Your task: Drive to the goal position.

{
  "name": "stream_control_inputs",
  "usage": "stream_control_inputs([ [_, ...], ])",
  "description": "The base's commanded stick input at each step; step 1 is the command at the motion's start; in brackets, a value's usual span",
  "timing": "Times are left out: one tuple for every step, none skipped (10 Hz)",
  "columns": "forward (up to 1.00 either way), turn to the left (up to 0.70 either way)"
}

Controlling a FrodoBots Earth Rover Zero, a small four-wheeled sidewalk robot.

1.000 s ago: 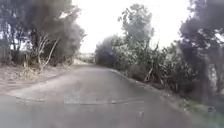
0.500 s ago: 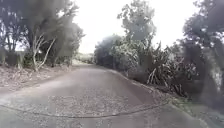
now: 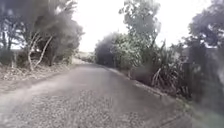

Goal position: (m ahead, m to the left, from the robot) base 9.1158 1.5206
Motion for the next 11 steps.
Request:
stream_control_inputs([
  [0.70,0.03],
  [0.70,0.03],
  [0.70,0.06],
  [0.70,0.11],
  [0.70,0.17],
  [0.70,0.22],
  [0.70,0.28],
  [0.70,0.25],
  [0.70,0.19],
  [0.70,0.14],
  [0.70,0.08],
])
